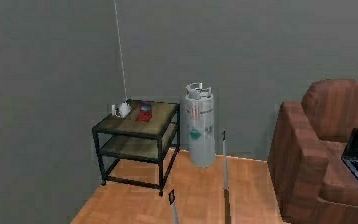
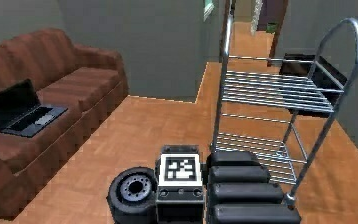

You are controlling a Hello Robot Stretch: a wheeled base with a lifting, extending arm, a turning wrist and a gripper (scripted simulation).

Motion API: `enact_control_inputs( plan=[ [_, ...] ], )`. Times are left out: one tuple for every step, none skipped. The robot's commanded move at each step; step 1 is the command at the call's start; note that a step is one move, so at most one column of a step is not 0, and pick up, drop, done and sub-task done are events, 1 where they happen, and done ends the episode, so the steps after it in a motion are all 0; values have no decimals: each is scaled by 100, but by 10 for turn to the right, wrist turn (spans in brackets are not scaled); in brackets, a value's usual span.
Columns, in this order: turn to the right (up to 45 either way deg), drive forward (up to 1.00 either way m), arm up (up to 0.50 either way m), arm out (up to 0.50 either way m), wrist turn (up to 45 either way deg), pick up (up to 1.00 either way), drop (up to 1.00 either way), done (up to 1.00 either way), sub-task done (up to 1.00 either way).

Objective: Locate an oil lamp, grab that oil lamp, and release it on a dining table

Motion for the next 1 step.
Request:
enact_control_inputs(
  plan=[
    [-450, 0, 0, 0, 0, 0, 0, 0, 0]
  ],
)
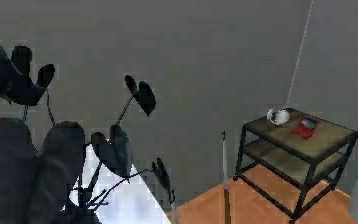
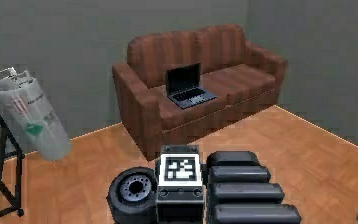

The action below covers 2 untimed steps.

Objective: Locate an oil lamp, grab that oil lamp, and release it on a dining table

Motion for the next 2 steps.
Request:
enact_control_inputs(
  plan=[
    [-450, 0, 0, 0, 0, 0, 0, 0, 0],
    [-450, 0, 0, 0, 0, 0, 0, 0, 0]
  ],
)
